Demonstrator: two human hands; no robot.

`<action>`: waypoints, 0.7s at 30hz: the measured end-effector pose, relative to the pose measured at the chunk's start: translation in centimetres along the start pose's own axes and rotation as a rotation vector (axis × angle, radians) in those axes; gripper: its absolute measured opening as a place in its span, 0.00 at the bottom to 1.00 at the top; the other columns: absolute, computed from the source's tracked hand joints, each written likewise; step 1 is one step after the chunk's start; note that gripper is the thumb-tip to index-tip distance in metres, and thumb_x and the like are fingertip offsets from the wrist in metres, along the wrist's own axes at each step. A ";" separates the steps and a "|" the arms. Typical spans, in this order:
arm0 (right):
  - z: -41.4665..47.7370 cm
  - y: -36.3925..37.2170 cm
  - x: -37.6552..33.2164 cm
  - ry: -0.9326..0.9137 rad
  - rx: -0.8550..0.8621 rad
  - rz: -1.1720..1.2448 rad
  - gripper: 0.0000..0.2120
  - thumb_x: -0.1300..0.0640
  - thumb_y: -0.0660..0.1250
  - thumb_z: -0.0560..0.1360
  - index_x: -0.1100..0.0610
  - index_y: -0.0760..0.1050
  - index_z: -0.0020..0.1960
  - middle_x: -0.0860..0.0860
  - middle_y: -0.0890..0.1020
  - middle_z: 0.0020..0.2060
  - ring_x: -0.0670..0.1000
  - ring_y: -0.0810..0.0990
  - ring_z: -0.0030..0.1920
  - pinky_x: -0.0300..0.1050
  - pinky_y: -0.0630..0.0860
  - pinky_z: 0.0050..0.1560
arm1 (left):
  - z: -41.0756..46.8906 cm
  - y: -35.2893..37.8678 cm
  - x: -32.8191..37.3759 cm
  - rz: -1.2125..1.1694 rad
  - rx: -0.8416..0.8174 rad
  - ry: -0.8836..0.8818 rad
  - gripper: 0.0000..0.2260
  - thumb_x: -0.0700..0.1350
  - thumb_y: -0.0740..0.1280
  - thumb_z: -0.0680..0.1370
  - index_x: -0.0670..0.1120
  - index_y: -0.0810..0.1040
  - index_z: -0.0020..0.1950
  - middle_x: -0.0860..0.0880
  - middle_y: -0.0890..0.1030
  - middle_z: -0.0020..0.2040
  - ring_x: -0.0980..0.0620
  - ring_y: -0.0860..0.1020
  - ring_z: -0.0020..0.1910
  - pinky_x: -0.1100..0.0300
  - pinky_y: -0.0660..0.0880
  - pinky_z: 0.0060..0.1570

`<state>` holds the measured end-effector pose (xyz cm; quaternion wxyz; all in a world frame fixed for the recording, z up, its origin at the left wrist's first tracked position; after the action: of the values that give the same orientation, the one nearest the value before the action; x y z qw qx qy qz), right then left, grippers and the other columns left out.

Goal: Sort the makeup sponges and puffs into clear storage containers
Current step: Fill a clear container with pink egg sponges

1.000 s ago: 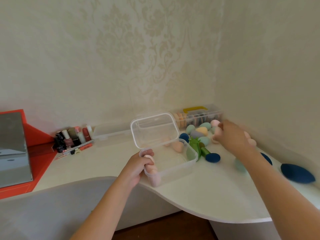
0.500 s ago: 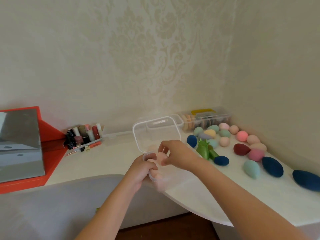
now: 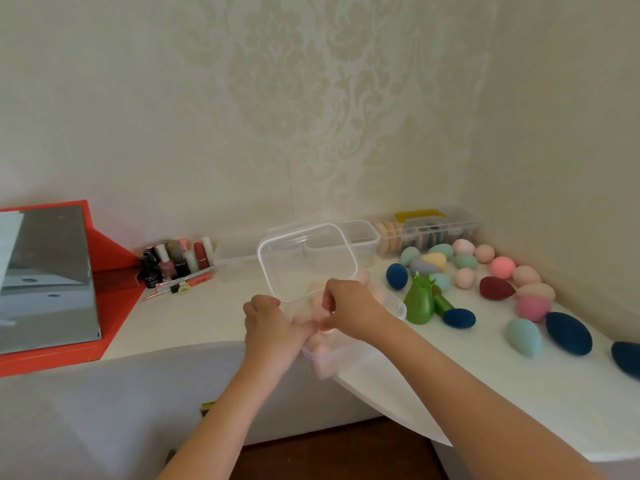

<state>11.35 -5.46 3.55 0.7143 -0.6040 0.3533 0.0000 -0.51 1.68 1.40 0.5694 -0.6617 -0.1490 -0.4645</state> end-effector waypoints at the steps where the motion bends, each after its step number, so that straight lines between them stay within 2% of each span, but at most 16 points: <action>1: 0.1 0.0 0.0 -0.001 -0.023 0.012 0.11 0.60 0.72 0.70 0.55 0.69 0.45 0.50 0.76 0.42 0.50 0.74 0.39 0.40 0.70 0.39 | -0.3 -0.1 0.2 0.086 0.031 0.087 0.27 0.53 0.76 0.65 0.47 0.64 0.55 0.52 0.63 0.52 0.51 0.67 0.53 0.56 0.71 0.53; 3: 0.2 -0.1 -0.1 -0.024 -0.055 0.009 0.06 0.60 0.70 0.72 0.55 0.74 0.46 0.50 0.78 0.45 0.51 0.77 0.44 0.41 0.73 0.46 | -0.8 -0.3 0.8 0.208 0.020 0.277 0.16 0.51 0.72 0.70 0.52 0.68 0.51 0.54 0.65 0.52 0.51 0.66 0.57 0.59 0.65 0.57; 5: 0.3 -0.3 -0.2 -0.048 -0.079 -0.011 0.06 0.62 0.66 0.73 0.57 0.78 0.49 0.51 0.81 0.48 0.52 0.80 0.50 0.44 0.77 0.51 | -0.7 -0.5 1.2 0.278 -0.062 0.374 0.08 0.46 0.68 0.73 0.57 0.73 0.48 0.57 0.68 0.55 0.52 0.64 0.63 0.62 0.57 0.58; 9: 0.1 -1.4 0.0 -0.070 -0.196 0.059 0.17 0.67 0.61 0.71 0.48 0.82 0.47 0.46 0.84 0.48 0.48 0.82 0.50 0.48 0.79 0.54 | -0.1 -1.2 1.0 0.378 -0.251 0.406 0.12 0.45 0.62 0.78 0.62 0.80 0.50 0.62 0.69 0.65 0.56 0.59 0.69 0.56 0.52 0.65; 12: -0.2 -2.7 0.1 -0.104 -0.289 0.227 0.19 0.71 0.57 0.72 0.56 0.82 0.51 0.48 0.84 0.48 0.46 0.82 0.47 0.40 0.79 0.53 | 0.0 -1.6 0.7 0.475 -0.319 0.420 0.12 0.48 0.60 0.80 0.62 0.79 0.55 0.62 0.68 0.66 0.56 0.57 0.70 0.49 0.53 0.70; 14: -0.3 -4.0 0.0 -0.115 -0.215 0.316 0.16 0.71 0.59 0.73 0.60 0.82 0.50 0.49 0.83 0.42 0.47 0.81 0.43 0.36 0.77 0.49 | 0.1 -1.8 0.5 0.491 -0.337 0.422 0.11 0.49 0.60 0.80 0.62 0.79 0.55 0.62 0.68 0.65 0.56 0.57 0.69 0.48 0.53 0.70; 15: -0.1 -4.7 0.1 -0.106 -0.105 0.333 0.15 0.71 0.59 0.73 0.59 0.82 0.49 0.49 0.82 0.41 0.46 0.80 0.43 0.36 0.76 0.47 | 0.2 -2.0 0.4 0.488 -0.342 0.430 0.11 0.48 0.60 0.80 0.61 0.80 0.55 0.62 0.68 0.64 0.57 0.58 0.69 0.49 0.53 0.70; 18: 1.0 -6.7 1.7 0.034 0.259 0.180 0.16 0.69 0.58 0.73 0.57 0.81 0.52 0.50 0.82 0.49 0.48 0.78 0.49 0.38 0.72 0.50 | 0.3 -2.7 0.0 0.470 -0.345 0.451 0.11 0.47 0.60 0.80 0.59 0.80 0.55 0.61 0.68 0.63 0.58 0.59 0.68 0.54 0.55 0.69; 19: 1.4 -7.0 2.3 0.100 0.284 0.101 0.16 0.68 0.57 0.74 0.57 0.79 0.55 0.51 0.81 0.53 0.50 0.78 0.53 0.40 0.72 0.53 | 0.4 -3.0 -0.2 0.463 -0.350 0.452 0.11 0.46 0.60 0.80 0.58 0.80 0.55 0.61 0.68 0.63 0.58 0.59 0.68 0.55 0.56 0.68; 21: 2.2 -6.9 3.4 0.220 0.162 -0.120 0.14 0.63 0.57 0.77 0.58 0.76 0.59 0.54 0.79 0.57 0.54 0.77 0.58 0.43 0.72 0.55 | 0.6 -3.5 -0.4 0.464 -0.367 0.449 0.11 0.46 0.60 0.80 0.57 0.80 0.56 0.61 0.68 0.61 0.58 0.59 0.67 0.55 0.56 0.69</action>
<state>17.98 -6.87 7.83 0.7164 -0.5607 0.3918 -0.1374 -3.00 3.37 3.33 0.5501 -0.6505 0.2193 -0.4755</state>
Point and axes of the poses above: each hand's wrist, its own z-axis towards the middle knuckle, its own y-axis out of the palm, x = y × z, the point moved 1 cm from there along z, towards the middle knuckle
